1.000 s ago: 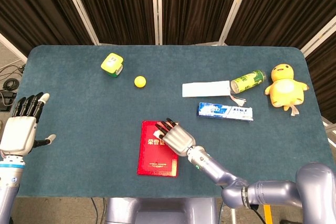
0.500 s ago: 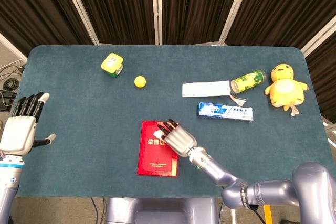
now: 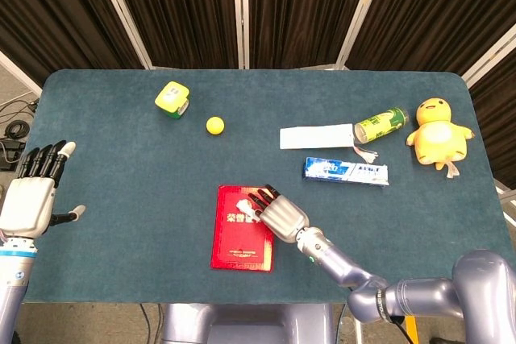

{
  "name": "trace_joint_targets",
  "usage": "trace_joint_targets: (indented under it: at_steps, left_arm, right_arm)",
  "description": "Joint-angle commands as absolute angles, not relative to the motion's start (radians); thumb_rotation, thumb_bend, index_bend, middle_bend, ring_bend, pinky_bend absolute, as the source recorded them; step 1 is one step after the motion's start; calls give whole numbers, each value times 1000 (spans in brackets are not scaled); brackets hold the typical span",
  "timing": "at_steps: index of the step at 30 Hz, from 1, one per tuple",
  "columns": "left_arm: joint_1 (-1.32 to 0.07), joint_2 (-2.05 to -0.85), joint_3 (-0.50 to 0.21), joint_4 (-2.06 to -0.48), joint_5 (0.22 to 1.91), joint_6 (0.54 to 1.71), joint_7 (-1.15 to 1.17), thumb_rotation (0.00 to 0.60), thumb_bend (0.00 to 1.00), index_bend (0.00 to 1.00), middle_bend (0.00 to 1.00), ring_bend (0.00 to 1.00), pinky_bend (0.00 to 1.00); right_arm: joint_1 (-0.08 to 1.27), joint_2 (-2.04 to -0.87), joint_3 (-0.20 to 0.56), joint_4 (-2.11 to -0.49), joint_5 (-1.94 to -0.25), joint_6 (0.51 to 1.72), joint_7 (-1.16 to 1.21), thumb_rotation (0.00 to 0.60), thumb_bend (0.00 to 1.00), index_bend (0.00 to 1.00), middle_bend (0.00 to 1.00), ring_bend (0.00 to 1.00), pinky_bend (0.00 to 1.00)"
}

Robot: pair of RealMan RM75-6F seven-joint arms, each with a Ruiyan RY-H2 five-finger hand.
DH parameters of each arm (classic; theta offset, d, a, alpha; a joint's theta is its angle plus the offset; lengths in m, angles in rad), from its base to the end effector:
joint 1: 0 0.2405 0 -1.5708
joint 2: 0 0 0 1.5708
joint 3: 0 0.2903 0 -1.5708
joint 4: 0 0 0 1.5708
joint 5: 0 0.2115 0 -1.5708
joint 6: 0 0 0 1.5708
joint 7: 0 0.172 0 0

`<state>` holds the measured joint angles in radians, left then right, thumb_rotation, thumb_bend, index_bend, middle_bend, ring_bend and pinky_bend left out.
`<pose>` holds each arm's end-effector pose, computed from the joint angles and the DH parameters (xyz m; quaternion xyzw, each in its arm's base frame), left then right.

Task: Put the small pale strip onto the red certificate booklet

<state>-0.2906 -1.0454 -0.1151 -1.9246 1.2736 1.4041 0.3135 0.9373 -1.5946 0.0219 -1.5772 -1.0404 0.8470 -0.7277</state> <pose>-0.2629 0.2758 0.1756 -0.6102 -0.3703 -0.3811 0.5876 -0.1093 -0.3486 -0.0911 0.8875 -0.2046 0.2551 0.3247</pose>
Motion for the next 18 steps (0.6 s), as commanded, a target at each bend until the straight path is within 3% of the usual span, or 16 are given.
trace_joint_targets:
  at_steps: [1,18]
  left_arm:
    - [-290,-1045,-116,-1924,1275,1404,313,600,0,0,0,0,0]
    - [-284,-1045,-121,-1925,1287,1399,308,600,0,0,0,0,0]
  right_arm:
    - [935,-1597,17,-1571,-1048,848,-723,600,935,376,0,0,0]
    - [939,-1619,14,-1574,-1081,875,-754,600,936,380,0,0,0]
